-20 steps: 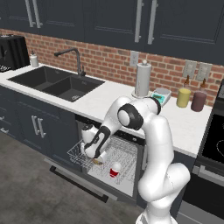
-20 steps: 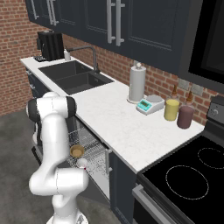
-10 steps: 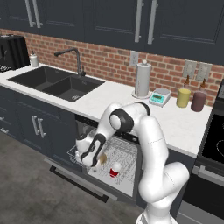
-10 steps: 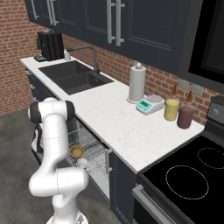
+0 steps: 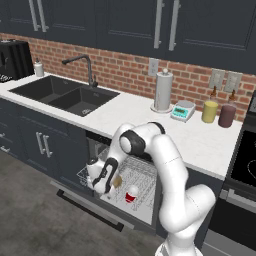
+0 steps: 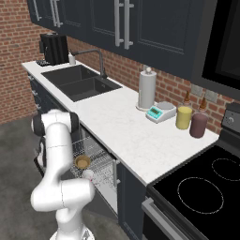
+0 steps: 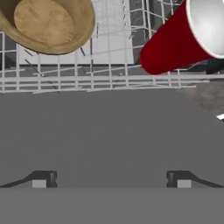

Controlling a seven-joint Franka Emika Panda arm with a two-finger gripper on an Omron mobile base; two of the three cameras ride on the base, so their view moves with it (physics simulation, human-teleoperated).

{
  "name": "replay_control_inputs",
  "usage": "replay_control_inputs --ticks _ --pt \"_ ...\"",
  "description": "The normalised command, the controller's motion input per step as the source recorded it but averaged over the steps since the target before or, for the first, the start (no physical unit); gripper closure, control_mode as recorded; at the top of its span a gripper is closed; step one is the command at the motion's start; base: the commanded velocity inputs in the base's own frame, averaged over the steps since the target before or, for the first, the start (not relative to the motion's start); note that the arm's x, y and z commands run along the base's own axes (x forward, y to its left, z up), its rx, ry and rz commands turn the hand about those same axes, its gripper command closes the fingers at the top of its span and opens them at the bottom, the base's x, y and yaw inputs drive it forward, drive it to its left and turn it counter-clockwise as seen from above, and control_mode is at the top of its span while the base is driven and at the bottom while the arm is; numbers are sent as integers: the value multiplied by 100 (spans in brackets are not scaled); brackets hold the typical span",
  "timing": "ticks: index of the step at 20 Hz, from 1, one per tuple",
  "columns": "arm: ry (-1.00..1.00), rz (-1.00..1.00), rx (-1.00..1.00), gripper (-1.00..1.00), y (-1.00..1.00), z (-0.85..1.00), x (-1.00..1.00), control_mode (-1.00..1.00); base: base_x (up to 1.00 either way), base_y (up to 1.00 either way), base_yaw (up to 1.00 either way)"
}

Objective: Pick up the cup and bowl from the counter, place them in the dishwasher, and close the dishwasher door.

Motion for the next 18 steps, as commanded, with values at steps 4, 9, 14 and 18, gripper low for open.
replay_control_inputs --ticks 4,9,14,18 --pt "0 0 0 -100 -1 -35 0 -100 0 0 0" --pt "0 0 0 -100 -17 -32 2 -100 0 0 0" --pt "0 0 0 -100 -54 -31 21 -100 0 0 0" --pt "0 0 0 -100 -48 -27 15 -100 0 0 0"
